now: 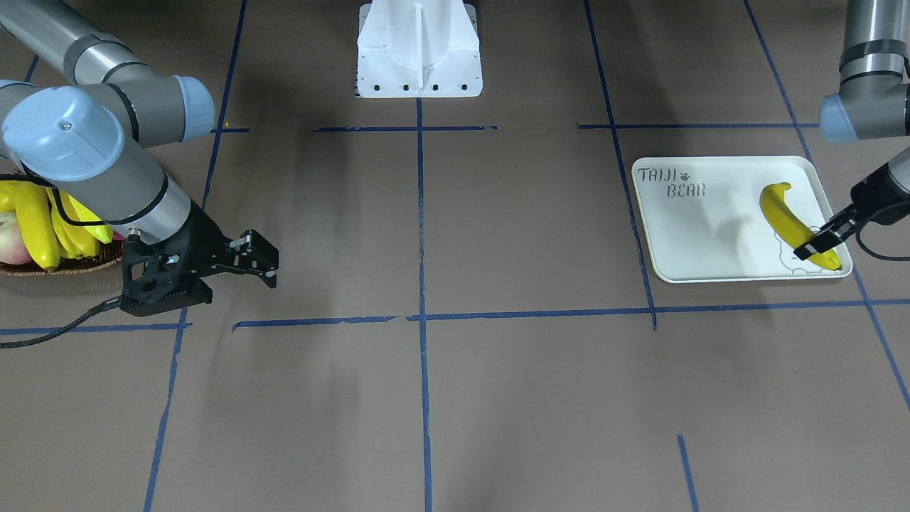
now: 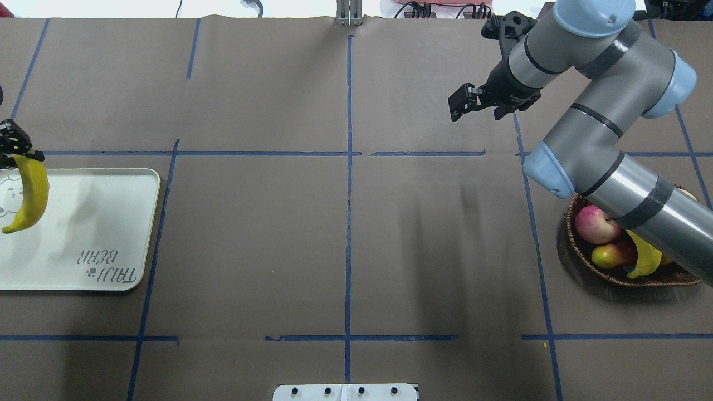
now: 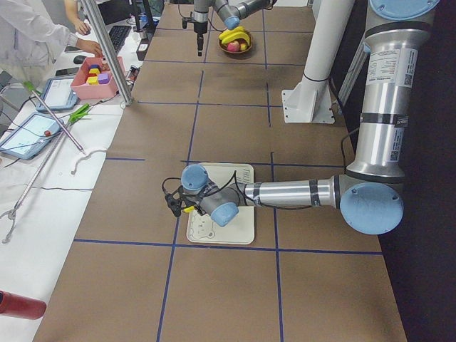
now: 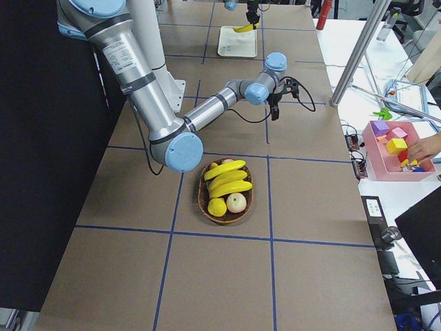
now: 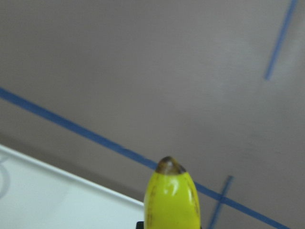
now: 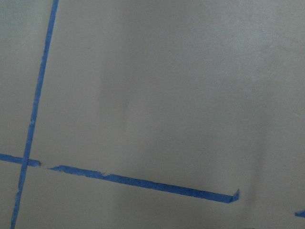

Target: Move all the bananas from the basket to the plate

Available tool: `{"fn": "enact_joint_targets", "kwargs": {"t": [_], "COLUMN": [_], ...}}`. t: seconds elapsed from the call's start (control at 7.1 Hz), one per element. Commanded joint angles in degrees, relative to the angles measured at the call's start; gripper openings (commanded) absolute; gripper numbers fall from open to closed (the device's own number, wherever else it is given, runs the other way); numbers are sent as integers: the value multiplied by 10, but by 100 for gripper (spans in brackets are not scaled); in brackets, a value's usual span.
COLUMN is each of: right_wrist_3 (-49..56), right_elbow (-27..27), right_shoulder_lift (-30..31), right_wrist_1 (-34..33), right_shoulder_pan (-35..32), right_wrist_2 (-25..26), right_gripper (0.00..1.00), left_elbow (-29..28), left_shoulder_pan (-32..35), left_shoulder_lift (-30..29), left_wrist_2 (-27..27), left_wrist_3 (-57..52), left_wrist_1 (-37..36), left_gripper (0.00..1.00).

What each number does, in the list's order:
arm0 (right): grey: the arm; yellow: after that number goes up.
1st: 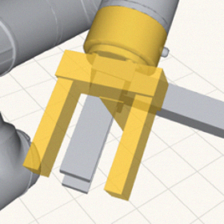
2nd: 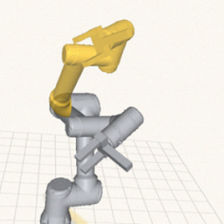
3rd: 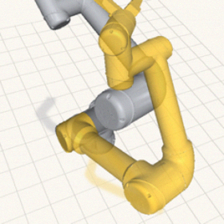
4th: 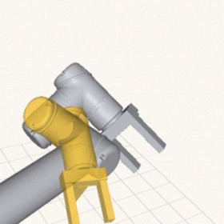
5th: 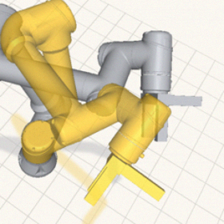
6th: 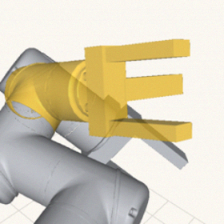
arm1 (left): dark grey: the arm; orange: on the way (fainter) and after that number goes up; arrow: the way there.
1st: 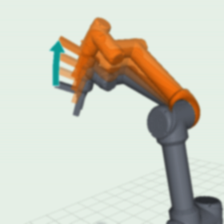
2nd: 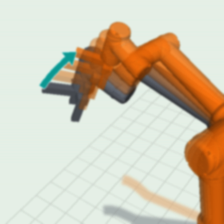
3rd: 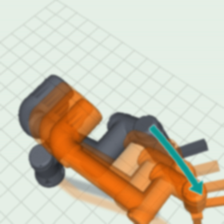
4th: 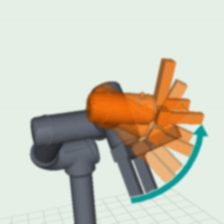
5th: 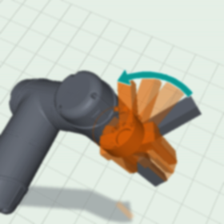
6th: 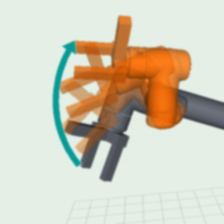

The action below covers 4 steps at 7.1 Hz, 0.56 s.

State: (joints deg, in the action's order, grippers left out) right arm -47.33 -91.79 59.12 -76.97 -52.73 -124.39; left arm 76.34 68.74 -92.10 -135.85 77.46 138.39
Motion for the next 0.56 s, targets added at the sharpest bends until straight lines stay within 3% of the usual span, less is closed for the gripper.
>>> {"fn": "enact_joint_targets", "kwargs": {"t": [0.0, 0.14, 0.28, 0.42], "right_wrist_3": [6, 6, 6, 6], "right_elbow": [-14, -25, -29, -48], "right_shoulder_lift": [-2, 2, 4, 7], "right_wrist_1": [-26, -33, -39, -54], "right_shoulder_pan": [0, -1, -2, -4], "right_wrist_2": [-2, -2, -2, 2], "right_gripper": [100, 100, 100, 100], "left_elbow": [-44, -44, -42, -37], "left_shoulder_pan": [0, 0, 1, 10], "left_shoulder_lift": [7, 9, 16, 13], "left_wrist_2": [46, 61, 57, 38], "left_wrist_3": [-1, -21, -93, -116], "left_wrist_1": [-2, 1, 0, 3], "left_gripper": [5, 68, 100, 100]}}
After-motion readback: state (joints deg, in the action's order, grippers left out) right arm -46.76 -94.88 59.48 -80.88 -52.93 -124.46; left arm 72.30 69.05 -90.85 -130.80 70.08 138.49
